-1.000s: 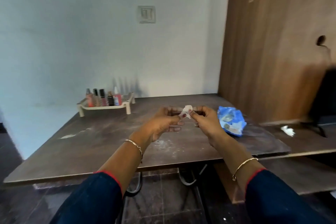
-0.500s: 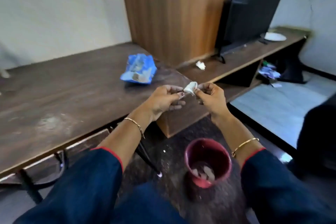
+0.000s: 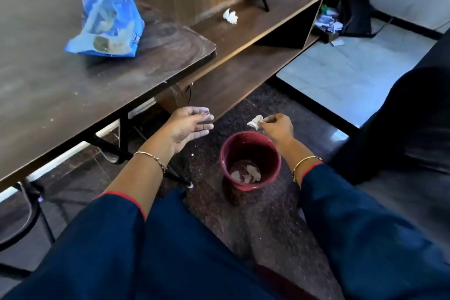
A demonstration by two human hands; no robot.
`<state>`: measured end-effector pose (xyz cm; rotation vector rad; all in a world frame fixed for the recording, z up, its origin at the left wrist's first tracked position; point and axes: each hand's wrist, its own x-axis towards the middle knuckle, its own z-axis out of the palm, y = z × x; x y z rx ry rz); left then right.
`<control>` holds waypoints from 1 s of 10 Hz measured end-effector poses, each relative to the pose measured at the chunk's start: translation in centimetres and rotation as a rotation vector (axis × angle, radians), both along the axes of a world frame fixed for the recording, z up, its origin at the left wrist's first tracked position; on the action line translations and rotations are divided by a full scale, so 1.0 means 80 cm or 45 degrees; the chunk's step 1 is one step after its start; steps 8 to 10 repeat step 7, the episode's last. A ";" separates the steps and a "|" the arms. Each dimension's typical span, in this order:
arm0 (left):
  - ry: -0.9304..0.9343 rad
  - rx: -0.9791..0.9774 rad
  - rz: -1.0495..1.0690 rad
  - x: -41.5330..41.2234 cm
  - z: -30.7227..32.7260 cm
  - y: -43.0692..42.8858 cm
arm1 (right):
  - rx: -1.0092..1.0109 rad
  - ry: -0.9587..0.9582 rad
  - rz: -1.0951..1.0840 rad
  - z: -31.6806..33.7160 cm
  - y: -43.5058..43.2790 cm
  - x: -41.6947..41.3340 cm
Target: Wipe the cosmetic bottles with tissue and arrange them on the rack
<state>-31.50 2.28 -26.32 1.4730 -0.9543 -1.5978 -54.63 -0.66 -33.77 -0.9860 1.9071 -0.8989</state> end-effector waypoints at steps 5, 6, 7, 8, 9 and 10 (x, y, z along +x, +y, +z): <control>-0.055 0.101 -0.148 0.004 -0.058 -0.053 | 0.237 0.245 0.017 -0.055 -0.025 -0.003; -0.181 0.055 -0.241 -0.011 -0.049 -0.058 | 0.203 0.266 -0.092 -0.027 -0.032 -0.003; -0.222 -0.009 -0.269 -0.036 -0.030 -0.053 | 0.124 0.261 -0.181 0.025 -0.035 0.002; -0.222 -0.009 -0.269 -0.036 -0.030 -0.053 | 0.124 0.261 -0.181 0.025 -0.035 0.002; -0.222 -0.009 -0.269 -0.036 -0.030 -0.053 | 0.124 0.261 -0.181 0.025 -0.035 0.002; -0.222 -0.009 -0.269 -0.036 -0.030 -0.053 | 0.124 0.261 -0.181 0.025 -0.035 0.002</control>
